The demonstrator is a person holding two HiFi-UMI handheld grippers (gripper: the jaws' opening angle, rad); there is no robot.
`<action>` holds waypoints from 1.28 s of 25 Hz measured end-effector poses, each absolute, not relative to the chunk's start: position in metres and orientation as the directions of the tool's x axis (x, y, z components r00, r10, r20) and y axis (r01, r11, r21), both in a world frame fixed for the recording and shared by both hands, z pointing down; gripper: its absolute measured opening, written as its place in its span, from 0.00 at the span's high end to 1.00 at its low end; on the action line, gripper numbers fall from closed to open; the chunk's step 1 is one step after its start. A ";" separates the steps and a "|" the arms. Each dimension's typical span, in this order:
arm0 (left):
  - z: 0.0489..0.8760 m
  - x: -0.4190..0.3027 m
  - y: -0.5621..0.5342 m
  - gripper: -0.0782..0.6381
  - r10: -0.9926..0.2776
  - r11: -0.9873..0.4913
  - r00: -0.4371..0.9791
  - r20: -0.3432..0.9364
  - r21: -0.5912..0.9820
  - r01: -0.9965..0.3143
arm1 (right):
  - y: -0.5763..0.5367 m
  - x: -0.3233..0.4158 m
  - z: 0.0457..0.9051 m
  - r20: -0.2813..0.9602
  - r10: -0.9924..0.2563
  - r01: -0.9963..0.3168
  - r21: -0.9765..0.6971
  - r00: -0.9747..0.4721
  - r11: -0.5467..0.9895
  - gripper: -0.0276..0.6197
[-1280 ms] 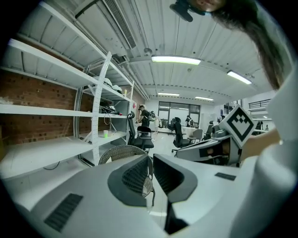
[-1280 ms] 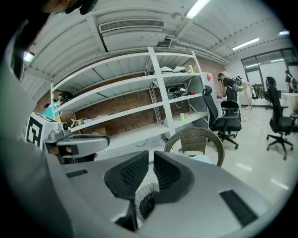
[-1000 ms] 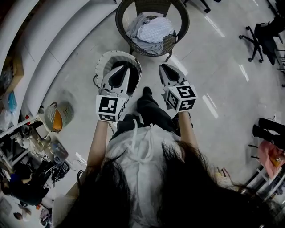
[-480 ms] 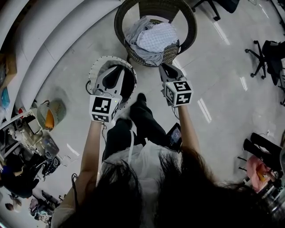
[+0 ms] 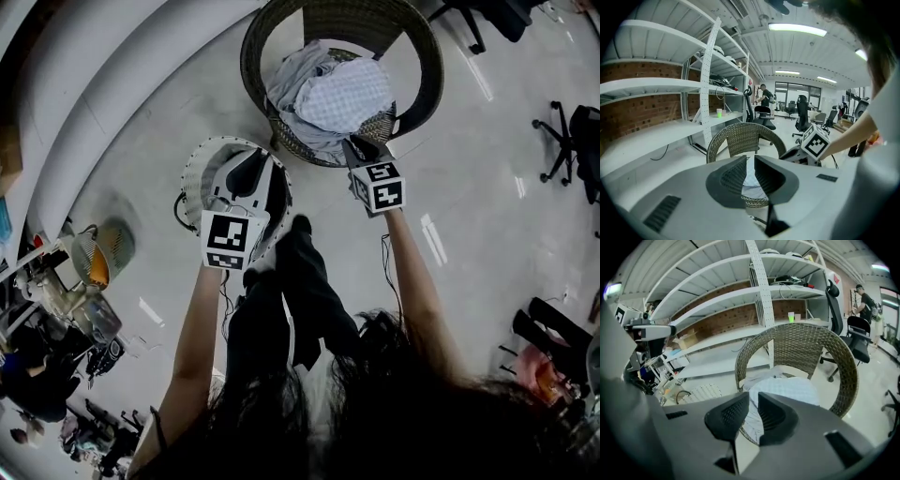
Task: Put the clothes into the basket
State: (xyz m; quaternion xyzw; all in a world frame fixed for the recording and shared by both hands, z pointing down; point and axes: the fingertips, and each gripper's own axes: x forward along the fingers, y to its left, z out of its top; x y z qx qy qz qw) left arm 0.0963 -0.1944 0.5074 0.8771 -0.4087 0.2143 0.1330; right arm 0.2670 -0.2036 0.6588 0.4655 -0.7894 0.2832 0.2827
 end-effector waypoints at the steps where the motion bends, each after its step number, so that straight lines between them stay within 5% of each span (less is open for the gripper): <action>1: 0.517 0.097 -0.197 0.82 -0.652 -0.638 0.575 0.494 0.052 -0.768 | -0.211 0.269 0.670 0.720 -0.566 -0.895 -0.177 -0.401 0.409 0.88; 6: 0.565 0.095 -0.202 0.82 -0.612 -0.660 0.565 0.554 0.035 -0.750 | -0.246 0.281 0.722 0.763 -0.527 -0.903 -0.168 -0.373 0.396 0.87; 8: 0.581 0.091 -0.203 0.82 -0.602 -0.656 0.553 0.575 0.039 -0.754 | -0.258 0.281 0.741 0.774 -0.505 -0.900 -0.188 -0.382 0.394 0.63; 9: 0.588 0.088 -0.204 0.82 -0.599 -0.650 0.548 0.584 0.045 -0.759 | -0.262 0.282 0.750 0.782 -0.493 -0.898 -0.189 -0.382 0.396 0.60; 18: 0.643 0.066 -0.210 0.82 -0.576 -0.618 0.495 0.651 0.050 -0.785 | -0.292 0.283 0.835 0.893 -0.358 -0.864 -0.064 -0.273 0.499 0.50; 25: 0.666 0.050 -0.200 0.82 -0.567 -0.567 0.469 0.677 0.092 -0.818 | -0.302 0.276 0.875 0.928 -0.320 -0.885 -0.021 -0.190 0.465 0.51; 32: 0.666 0.038 -0.191 0.82 -0.580 -0.532 0.451 0.678 0.103 -0.840 | -0.297 0.289 0.865 0.929 -0.322 -0.916 -0.041 -0.181 0.398 0.75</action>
